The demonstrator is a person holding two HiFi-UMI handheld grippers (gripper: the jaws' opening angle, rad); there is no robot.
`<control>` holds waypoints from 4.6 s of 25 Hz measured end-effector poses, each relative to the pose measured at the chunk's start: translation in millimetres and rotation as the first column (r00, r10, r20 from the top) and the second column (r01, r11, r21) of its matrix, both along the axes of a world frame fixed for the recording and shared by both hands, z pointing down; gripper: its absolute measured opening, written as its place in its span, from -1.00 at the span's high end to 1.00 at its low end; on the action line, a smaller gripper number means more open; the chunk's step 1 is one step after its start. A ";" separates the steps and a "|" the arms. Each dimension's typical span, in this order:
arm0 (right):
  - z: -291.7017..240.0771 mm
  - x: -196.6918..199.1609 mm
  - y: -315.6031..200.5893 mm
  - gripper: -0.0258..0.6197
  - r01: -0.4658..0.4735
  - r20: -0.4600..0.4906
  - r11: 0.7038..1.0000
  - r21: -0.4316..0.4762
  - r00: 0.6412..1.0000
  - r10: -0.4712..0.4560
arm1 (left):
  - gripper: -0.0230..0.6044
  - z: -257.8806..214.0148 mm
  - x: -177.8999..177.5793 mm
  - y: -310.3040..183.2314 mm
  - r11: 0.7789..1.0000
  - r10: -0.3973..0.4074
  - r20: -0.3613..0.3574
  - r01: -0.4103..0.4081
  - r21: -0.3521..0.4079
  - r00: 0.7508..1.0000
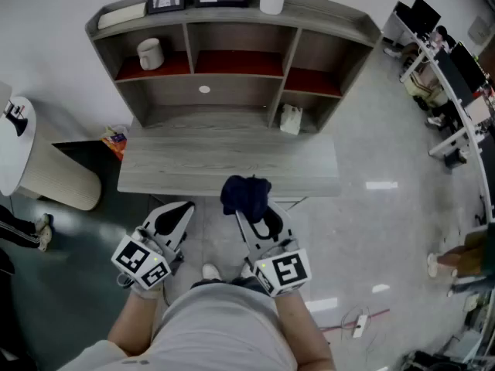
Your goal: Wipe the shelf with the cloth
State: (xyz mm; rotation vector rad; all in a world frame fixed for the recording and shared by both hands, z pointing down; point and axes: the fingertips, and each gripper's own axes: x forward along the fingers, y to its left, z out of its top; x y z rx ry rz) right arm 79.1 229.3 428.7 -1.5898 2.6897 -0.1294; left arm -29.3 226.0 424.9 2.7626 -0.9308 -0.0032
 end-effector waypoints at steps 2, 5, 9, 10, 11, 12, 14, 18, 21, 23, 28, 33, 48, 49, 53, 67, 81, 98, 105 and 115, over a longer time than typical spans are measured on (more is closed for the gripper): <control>-0.6 7.7 0.2 0.44 0.003 -0.001 1.000 0.007 1.000 -0.003 | 0.88 1.1 7.6 -0.5 1.000 -0.009 0.000 0.009 -0.003 1.000; 0.9 20.8 1.5 0.44 0.008 0.005 1.000 0.007 1.000 -0.008 | 0.88 3.3 20.9 0.3 1.000 -0.016 0.006 0.016 -0.010 1.000; -3.4 39.8 -2.6 0.44 0.013 0.041 1.000 0.020 0.999 -0.014 | 0.88 5.9 42.2 -2.3 1.000 -0.021 0.021 0.022 -0.017 1.000; -6.6 45.0 -3.8 0.43 0.016 0.055 0.999 0.031 0.998 -0.018 | 0.88 6.3 47.8 -3.5 0.999 -0.027 0.023 0.027 -0.018 0.999; -9.0 50.4 -4.5 0.43 0.022 0.063 0.999 0.042 0.998 -0.025 | 0.88 6.5 53.5 -4.7 0.999 -0.033 0.026 0.034 -0.019 0.999; -10.1 56.1 -5.2 0.42 0.027 0.069 0.998 0.048 0.997 -0.030 | 0.88 6.5 59.3 -5.8 0.999 -0.040 0.029 0.040 -0.018 0.999; -7.7 68.5 -7.0 0.42 0.035 0.075 0.998 0.043 0.996 -0.038 | 0.88 6.0 70.9 -7.9 0.999 -0.051 0.037 0.052 -0.014 0.998; 6.1 90.5 -12.4 0.42 0.055 0.112 0.998 0.002 0.992 -0.055 | 0.88 7.8 89.7 -13.1 0.997 -0.072 0.049 0.073 -0.009 0.996; 8.0 100.1 -17.9 0.42 0.063 0.147 0.998 -0.011 0.987 -0.060 | 0.88 10.5 97.2 -17.6 0.996 -0.086 0.056 0.087 -0.019 0.995; 8.1 103.4 -24.4 0.42 0.071 0.148 0.997 -0.014 0.987 -0.068 | 0.88 11.3 99.4 -25.0 0.995 -0.094 0.059 0.096 -0.024 0.994; 17.7 104.1 -49.9 0.42 0.065 0.157 0.997 -0.028 0.986 -0.060 | 0.88 18.3 96.9 -50.9 0.995 -0.096 0.059 0.098 -0.031 0.994; 20.1 92.8 -90.7 0.42 0.056 0.143 0.998 -0.040 0.988 -0.049 | 0.88 19.6 85.8 -92.1 0.996 -0.081 0.051 0.082 -0.036 0.995; 4.6 13.8 -249.2 0.42 -0.035 0.122 0.998 -0.061 0.992 0.042 | 0.88 9.3 -17.3 -236.2 0.998 -0.043 0.024 0.044 -0.049 0.999; 2.6 8.1 -259.6 0.42 -0.041 0.126 0.997 -0.059 0.991 0.049 | 0.88 9.1 -25.7 -245.1 0.998 -0.042 0.022 0.043 -0.051 0.999; -7.1 -15.9 -295.7 0.42 -0.041 0.189 0.997 -0.059 0.981 0.051 | 0.88 8.5 -53.9 -276.4 0.998 -0.034 0.014 0.035 -0.053 0.999; -61.2 -50.4 -393.8 0.42 0.121 0.567 0.991 -0.050 0.821 -0.071 | 0.88 -10.1 -79.4 -314.6 0.997 -0.062 0.023 0.063 -0.038 0.998; -94.9 -78.8 -463.3 0.42 0.358 0.756 0.934 0.002 0.610 -0.236 | 0.88 -25.9 -83.2 -320.4 0.971 -0.236 0.046 0.237 -0.040 0.971; -112.6 -87.6 -518.4 0.42 0.470 0.882 0.881 0.053 0.392 -0.262 | 0.88 -19.4 -84.3 -308.3 0.925 -0.376 0.042 0.377 -0.045 0.926; -76.8 -82.1 -548.6 0.42 0.470 0.945 0.881 -0.054 0.310 -0.107 | 0.88 -7.8 -78.8 -298.1 0.904 -0.421 0.046 0.423 -0.060 0.906; -38.0 -81.8 -559.6 0.42 0.485 0.951 0.848 -0.211 0.303 0.063 | 0.88 2.9 -70.3 -285.0 0.890 -0.444 0.073 0.449 -0.075 0.893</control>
